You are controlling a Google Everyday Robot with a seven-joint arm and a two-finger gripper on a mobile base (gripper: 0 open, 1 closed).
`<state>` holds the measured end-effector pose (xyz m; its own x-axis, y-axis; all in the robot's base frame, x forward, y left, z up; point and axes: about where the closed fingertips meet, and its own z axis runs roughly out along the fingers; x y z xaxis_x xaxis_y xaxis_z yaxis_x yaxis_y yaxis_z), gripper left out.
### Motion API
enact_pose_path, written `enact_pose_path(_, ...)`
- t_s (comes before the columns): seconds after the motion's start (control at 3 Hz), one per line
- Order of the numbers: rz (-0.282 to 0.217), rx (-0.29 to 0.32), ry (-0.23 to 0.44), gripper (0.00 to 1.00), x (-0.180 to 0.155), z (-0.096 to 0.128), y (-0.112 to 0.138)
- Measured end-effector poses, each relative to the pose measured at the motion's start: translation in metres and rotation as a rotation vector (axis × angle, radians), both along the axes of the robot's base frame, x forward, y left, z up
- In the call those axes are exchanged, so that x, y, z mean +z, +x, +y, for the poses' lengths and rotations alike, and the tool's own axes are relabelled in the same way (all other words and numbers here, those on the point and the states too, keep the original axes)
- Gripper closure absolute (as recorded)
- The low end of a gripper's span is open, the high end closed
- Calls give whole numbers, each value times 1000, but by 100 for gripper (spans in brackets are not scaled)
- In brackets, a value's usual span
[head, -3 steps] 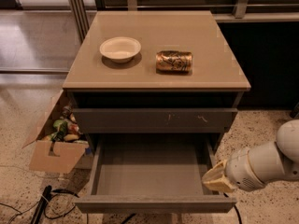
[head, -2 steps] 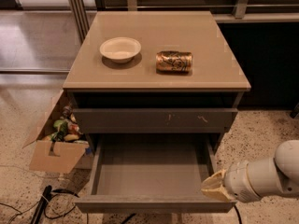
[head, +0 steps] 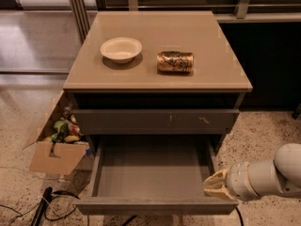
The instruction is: Close middle drawer
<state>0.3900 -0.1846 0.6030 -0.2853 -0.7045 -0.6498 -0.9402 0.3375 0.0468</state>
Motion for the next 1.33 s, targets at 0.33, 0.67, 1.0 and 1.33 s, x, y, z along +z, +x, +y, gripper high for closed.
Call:
enact_pose_path(0.33, 0, 0, 0, 100, 0, 0, 0)
enact_pose_path(0.67, 44, 35, -30, 100, -24, 7, -6)
enact_pose_path(1.0, 146, 80, -104, 100, -82, 14, -27)
enact_pose_path(1.33, 187, 80, -162, 100, -135, 22, -46)
